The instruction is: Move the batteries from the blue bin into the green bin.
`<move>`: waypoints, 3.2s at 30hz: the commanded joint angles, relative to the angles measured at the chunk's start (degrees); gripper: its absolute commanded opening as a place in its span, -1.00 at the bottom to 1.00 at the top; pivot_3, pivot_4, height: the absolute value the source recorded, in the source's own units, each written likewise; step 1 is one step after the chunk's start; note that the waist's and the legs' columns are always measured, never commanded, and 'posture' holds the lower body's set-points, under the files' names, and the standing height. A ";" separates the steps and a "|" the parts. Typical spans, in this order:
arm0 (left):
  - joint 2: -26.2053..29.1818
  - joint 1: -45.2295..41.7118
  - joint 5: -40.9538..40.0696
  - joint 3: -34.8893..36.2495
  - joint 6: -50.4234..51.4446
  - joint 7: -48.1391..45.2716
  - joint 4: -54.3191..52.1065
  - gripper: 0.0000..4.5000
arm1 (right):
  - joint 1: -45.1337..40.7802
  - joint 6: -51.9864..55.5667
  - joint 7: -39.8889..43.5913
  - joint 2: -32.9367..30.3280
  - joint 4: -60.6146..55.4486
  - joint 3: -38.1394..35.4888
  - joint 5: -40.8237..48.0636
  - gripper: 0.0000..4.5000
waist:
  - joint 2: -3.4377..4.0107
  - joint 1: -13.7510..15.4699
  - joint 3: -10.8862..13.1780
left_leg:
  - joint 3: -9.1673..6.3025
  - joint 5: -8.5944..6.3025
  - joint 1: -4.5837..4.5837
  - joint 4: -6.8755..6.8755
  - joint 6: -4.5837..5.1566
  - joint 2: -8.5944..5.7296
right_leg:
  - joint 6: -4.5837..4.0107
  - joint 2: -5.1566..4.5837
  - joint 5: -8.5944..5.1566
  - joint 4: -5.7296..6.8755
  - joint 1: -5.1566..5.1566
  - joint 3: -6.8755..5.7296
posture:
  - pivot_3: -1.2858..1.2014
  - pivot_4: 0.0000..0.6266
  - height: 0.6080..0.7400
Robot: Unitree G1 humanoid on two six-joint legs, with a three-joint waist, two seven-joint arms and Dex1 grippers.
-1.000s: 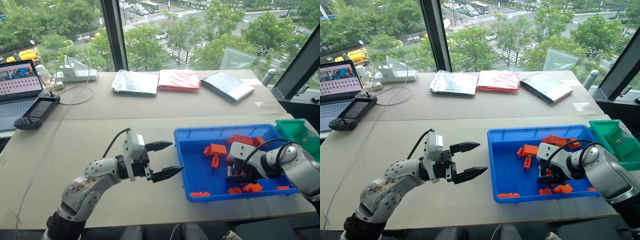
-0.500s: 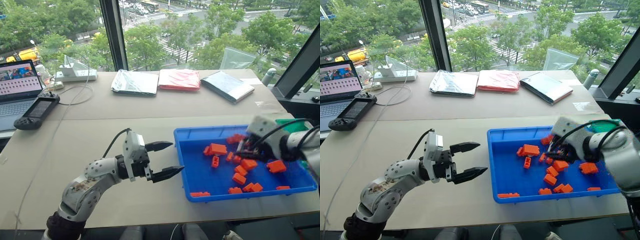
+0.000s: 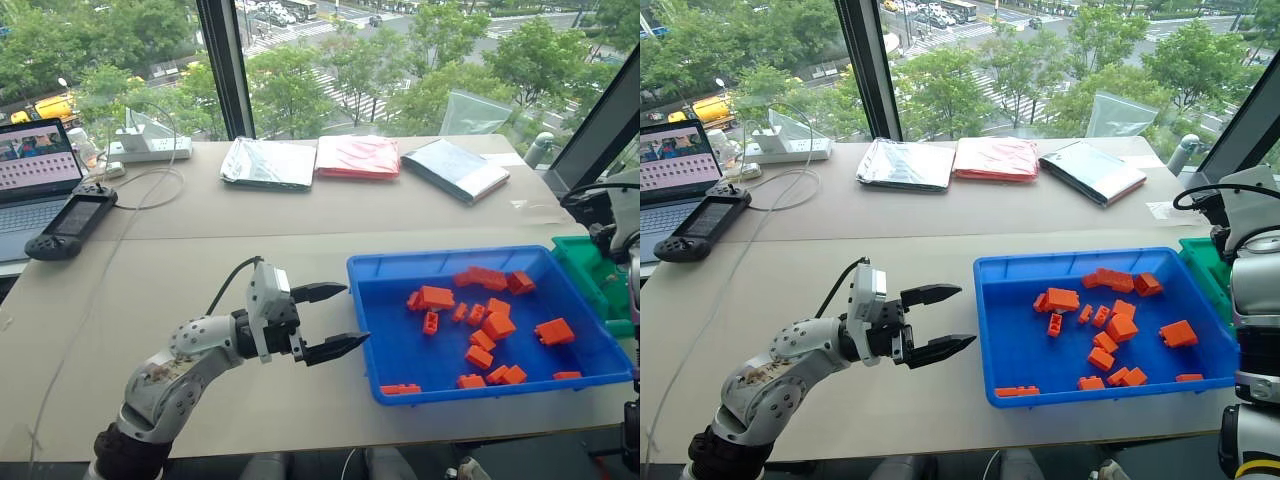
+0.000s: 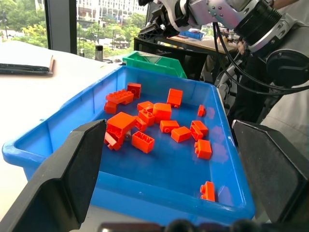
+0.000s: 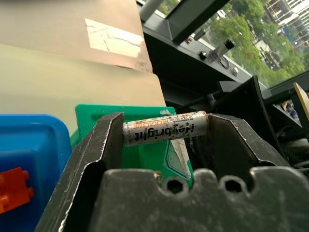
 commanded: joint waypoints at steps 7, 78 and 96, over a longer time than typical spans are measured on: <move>-0.13 -0.24 -0.22 0.17 -0.69 -0.08 -1.97 1.00 | -4.55 -1.68 -0.72 1.68 -3.28 -6.99 3.22 0.98 | 0.00 -0.18 0.00 | 0.01 0.03 0.04 0.04 -0.03 0.00 | 0.00 0.03 0.00 0.06 0.02 0.01 | 0.03 -0.52 1.00; -2.62 -0.50 0.81 0.64 -4.38 -2.83 0.48 1.00 | 16.80 -2.00 30.78 -11.08 -21.57 4.92 4.88 0.10 | 0.00 0.19 -0.01 | 0.00 0.06 0.09 0.14 -0.08 0.08 | -0.11 0.06 0.02 0.21 -0.01 -0.03 | 0.03 -0.52 1.00; -3.33 -0.92 1.11 0.36 -4.39 -2.35 0.62 1.00 | 10.75 10.95 30.76 4.73 -29.76 10.99 19.18 0.98 | -0.01 0.74 -0.01 | -0.10 0.06 0.03 0.19 -0.08 0.09 | -0.07 0.04 0.04 0.16 0.02 -0.09 | 0.03 -0.52 1.00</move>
